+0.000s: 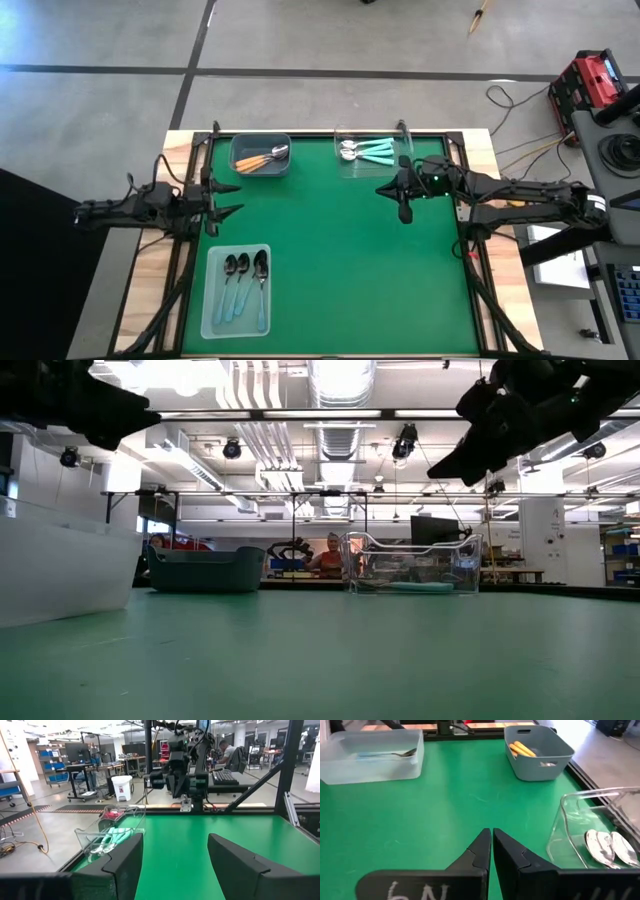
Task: Sort silverware by color (type)
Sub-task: Return to Home Position
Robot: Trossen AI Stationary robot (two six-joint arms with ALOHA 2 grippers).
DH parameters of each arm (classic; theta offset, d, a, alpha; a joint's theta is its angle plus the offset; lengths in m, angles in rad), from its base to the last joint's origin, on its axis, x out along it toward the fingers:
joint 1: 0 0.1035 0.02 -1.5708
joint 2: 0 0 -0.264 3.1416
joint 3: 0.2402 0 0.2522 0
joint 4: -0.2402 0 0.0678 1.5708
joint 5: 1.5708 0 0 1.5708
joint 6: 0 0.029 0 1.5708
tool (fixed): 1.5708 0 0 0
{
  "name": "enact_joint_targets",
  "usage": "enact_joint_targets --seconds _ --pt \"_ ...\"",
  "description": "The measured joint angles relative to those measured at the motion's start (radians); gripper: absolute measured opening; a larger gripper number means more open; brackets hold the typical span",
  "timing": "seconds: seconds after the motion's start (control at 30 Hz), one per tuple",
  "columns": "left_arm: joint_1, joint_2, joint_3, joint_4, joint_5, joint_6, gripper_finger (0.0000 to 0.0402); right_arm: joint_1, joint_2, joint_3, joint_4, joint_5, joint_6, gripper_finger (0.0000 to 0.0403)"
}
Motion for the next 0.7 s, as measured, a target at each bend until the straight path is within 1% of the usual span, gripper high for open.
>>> enact_joint_targets --seconds 0.2,0.37,0.5,0.7 --pt "0.0 -0.035 -0.016 -0.016 0.002 0.0 0.0187 0.0 -0.026 -0.021 -0.001 -0.006 -0.021 0.0009" --pt "0.0 -0.044 -0.021 -0.018 0.027 -0.005 0.0158 0.0 -0.078 -0.059 0.001 -0.006 -0.022 0.0009" --pt "0.0 -0.044 -0.034 -0.016 0.046 -0.012 0.0123 0.0 -0.13 -0.093 0.0 -0.006 -0.021 0.0009" --pt "0.0 -0.044 -0.077 0.02 0.134 -0.016 0.0058 0.0 -0.229 -0.158 0.021 -0.006 -0.021 0.0009"
